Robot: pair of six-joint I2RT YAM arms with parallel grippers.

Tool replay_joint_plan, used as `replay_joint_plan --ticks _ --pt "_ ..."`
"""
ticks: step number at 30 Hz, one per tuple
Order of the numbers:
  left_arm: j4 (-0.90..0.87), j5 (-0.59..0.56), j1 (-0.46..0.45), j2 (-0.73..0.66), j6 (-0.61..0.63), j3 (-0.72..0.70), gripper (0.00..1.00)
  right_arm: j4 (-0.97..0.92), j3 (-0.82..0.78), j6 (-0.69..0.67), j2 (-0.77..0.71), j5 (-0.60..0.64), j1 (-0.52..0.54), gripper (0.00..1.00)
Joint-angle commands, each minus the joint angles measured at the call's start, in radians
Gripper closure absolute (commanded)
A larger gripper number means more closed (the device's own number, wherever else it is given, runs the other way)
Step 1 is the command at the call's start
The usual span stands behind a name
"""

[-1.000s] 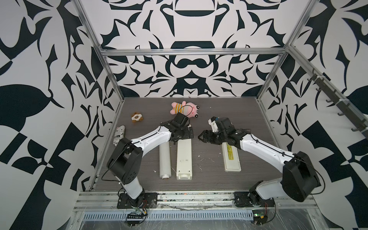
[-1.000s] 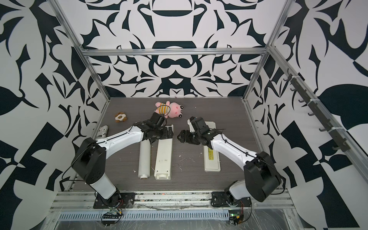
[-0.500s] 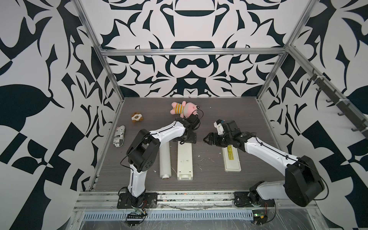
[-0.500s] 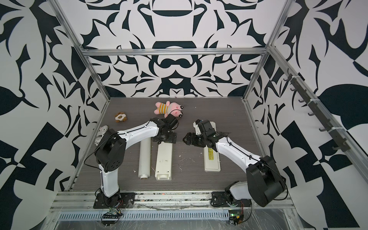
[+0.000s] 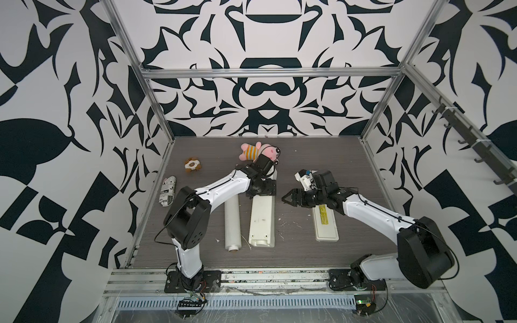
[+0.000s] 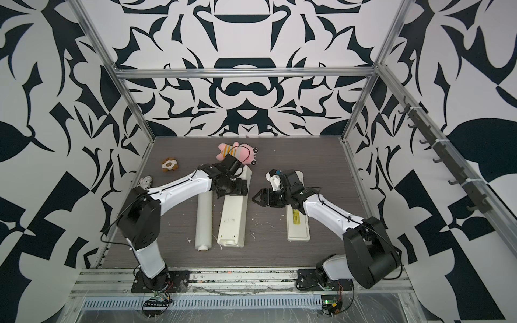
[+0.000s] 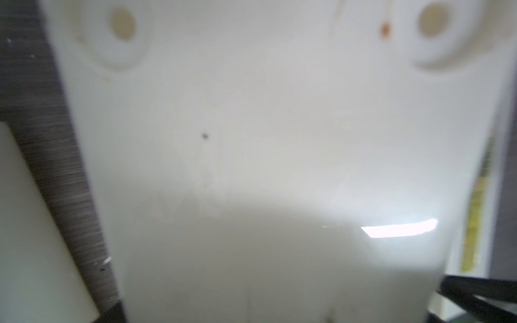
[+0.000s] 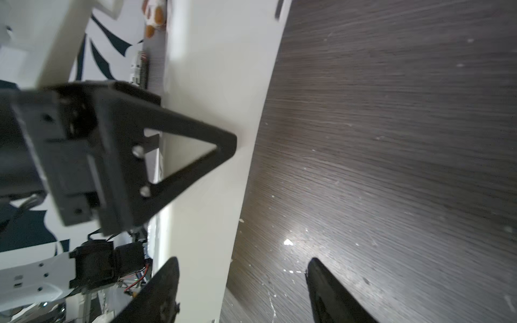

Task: Put plastic wrap rolls into dispensers
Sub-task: Pick up the plastic wrap cutting box from the center of the board, then place the plastic wrap cutting box at the center of the board.

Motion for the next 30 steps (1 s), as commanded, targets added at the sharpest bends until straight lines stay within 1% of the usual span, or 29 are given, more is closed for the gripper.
replay_joint_plan --ticks 1,5,8,9,11,13,15,16,18,19,21,22,23,24,26,27,28,30 --pt "0.173 0.156 0.035 -0.09 -0.084 -0.051 0.19 0.162 -0.024 0.004 -0.028 -0.153 -0.007 0.3" --pt "0.32 0.24 0.056 -0.156 -0.164 -0.103 0.19 0.378 -0.036 0.124 -0.018 -0.253 -0.018 0.31" --pt "0.399 0.282 0.062 -0.201 -0.193 -0.141 0.19 0.54 -0.026 0.241 0.009 -0.347 -0.021 0.36" --pt "0.43 0.292 0.068 -0.218 -0.201 -0.163 0.19 0.62 -0.03 0.3 0.02 -0.382 -0.021 0.4" --pt "0.518 0.331 0.087 -0.247 -0.233 -0.22 0.19 0.775 -0.043 0.408 0.034 -0.421 -0.021 0.53" --pt "0.676 0.385 0.112 -0.282 -0.296 -0.296 0.19 0.902 -0.051 0.503 0.05 -0.449 -0.02 0.65" --pt "0.813 0.418 0.124 -0.303 -0.334 -0.346 0.18 1.049 -0.069 0.601 0.067 -0.474 -0.017 0.71" --pt "0.849 0.433 0.122 -0.309 -0.338 -0.351 0.18 1.138 -0.077 0.66 0.074 -0.475 -0.016 0.75" --pt "0.876 0.462 0.124 -0.313 -0.335 -0.346 0.18 1.271 -0.078 0.758 0.093 -0.472 -0.016 0.81" --pt "0.911 0.477 0.124 -0.316 -0.342 -0.353 0.17 1.336 -0.074 0.809 0.102 -0.469 -0.015 0.82" --pt "1.0 0.501 0.124 -0.323 -0.368 -0.377 0.17 1.433 -0.057 0.889 0.126 -0.467 -0.008 0.82" --pt "1.039 0.511 0.125 -0.326 -0.378 -0.387 0.17 1.47 -0.046 0.924 0.139 -0.468 -0.002 0.81" --pt "1.066 0.515 0.125 -0.328 -0.383 -0.395 0.17 1.508 -0.032 0.958 0.152 -0.472 0.004 0.78" --pt "1.091 0.519 0.125 -0.33 -0.388 -0.401 0.17 1.522 -0.02 0.98 0.159 -0.474 0.014 0.72" --pt "1.128 0.534 0.127 -0.331 -0.396 -0.407 0.16 1.522 -0.005 0.984 0.159 -0.48 0.03 0.68" --pt "1.145 0.541 0.128 -0.331 -0.403 -0.409 0.16 1.522 0.0 0.985 0.156 -0.48 0.035 0.69" --pt "1.159 0.549 0.131 -0.333 -0.41 -0.41 0.16 1.522 0.002 0.99 0.152 -0.48 0.035 0.74" --pt "1.16 0.551 0.142 -0.34 -0.418 -0.417 0.16 1.52 0.0 0.995 0.141 -0.481 0.035 0.91"
